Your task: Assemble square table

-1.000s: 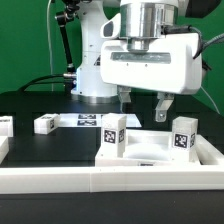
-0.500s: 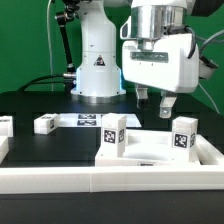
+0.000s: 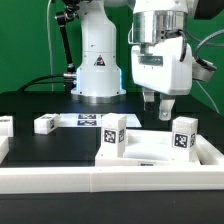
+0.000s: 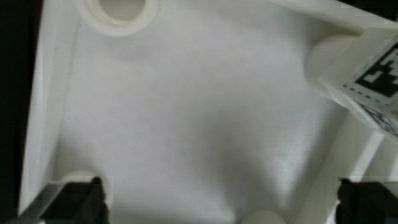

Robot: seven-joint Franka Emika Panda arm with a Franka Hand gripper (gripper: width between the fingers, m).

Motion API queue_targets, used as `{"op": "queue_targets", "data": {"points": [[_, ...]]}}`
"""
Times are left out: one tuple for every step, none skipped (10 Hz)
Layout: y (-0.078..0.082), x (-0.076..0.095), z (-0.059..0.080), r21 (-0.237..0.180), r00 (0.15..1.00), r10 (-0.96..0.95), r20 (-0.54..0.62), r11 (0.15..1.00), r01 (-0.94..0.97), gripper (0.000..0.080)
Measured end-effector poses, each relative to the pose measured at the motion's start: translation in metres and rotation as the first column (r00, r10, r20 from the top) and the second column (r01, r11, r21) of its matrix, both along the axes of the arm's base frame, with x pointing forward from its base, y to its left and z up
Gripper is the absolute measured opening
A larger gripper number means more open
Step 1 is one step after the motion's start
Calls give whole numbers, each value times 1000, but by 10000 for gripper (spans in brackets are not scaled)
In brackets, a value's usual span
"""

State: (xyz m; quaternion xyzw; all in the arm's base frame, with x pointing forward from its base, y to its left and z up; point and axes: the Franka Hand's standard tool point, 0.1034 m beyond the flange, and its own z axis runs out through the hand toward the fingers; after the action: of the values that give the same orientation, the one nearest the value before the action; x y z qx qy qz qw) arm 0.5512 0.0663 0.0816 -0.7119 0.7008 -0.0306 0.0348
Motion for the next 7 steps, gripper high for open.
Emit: {"op": "queue_targets", "data": {"points": [[2, -7, 0, 13, 995, -102, -8, 995, 102, 649], [5, -18, -5, 29, 968, -251, -26, 967, 252, 649], [10, -27, -12, 38, 935, -353, -37, 934, 354, 649], [14, -34, -17, 37, 918, -393, -47, 918, 394, 649], [14, -33, -17, 37, 922, -385, -46, 921, 387, 649], [14, -33, -17, 37, 922, -384, -47, 922, 386, 649], [15, -34, -18, 35, 923, -381, -47, 923, 383, 649]]}}
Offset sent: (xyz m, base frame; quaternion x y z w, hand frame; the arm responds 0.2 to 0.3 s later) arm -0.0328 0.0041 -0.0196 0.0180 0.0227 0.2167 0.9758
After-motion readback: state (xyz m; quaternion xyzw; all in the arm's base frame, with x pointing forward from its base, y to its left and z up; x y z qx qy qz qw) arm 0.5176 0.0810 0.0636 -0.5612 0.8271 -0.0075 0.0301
